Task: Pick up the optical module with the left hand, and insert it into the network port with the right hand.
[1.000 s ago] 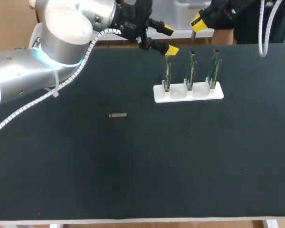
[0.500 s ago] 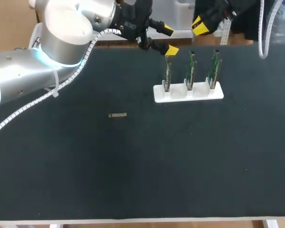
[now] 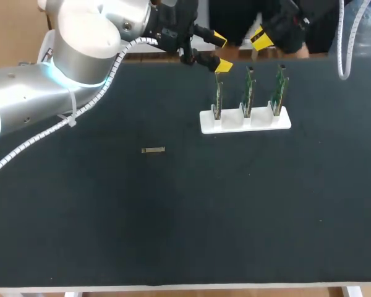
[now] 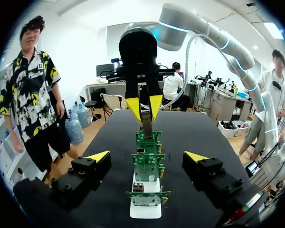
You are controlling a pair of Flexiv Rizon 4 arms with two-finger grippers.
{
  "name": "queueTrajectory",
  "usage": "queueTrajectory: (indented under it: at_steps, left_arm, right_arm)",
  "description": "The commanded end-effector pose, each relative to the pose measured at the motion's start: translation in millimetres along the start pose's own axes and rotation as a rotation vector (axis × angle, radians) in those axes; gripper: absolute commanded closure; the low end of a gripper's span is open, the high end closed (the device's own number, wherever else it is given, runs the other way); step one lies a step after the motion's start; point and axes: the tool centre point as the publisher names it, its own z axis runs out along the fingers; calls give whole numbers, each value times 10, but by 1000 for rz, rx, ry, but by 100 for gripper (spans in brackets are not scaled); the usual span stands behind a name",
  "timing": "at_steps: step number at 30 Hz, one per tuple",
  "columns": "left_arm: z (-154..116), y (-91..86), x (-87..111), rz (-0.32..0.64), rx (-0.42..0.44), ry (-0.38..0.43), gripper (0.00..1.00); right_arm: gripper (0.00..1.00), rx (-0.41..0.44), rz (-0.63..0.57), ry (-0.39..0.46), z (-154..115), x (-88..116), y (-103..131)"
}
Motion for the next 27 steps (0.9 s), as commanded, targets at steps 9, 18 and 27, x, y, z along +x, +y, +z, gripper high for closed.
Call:
queueTrajectory:
  at_steps: [9,18,27]
  left_arm:
    - [3,-9,-6,-2,-3,3,0]
    - [3,-9,-6,-2,-3,3,0]
    - [3,-9,-6,-2,-3,3,0]
  right_arm:
    - [100,-468,11,1,1,31,-91]
    - [100,-456,20,20,39,68,-117]
    - [100,-460,32,10,87,90,-144]
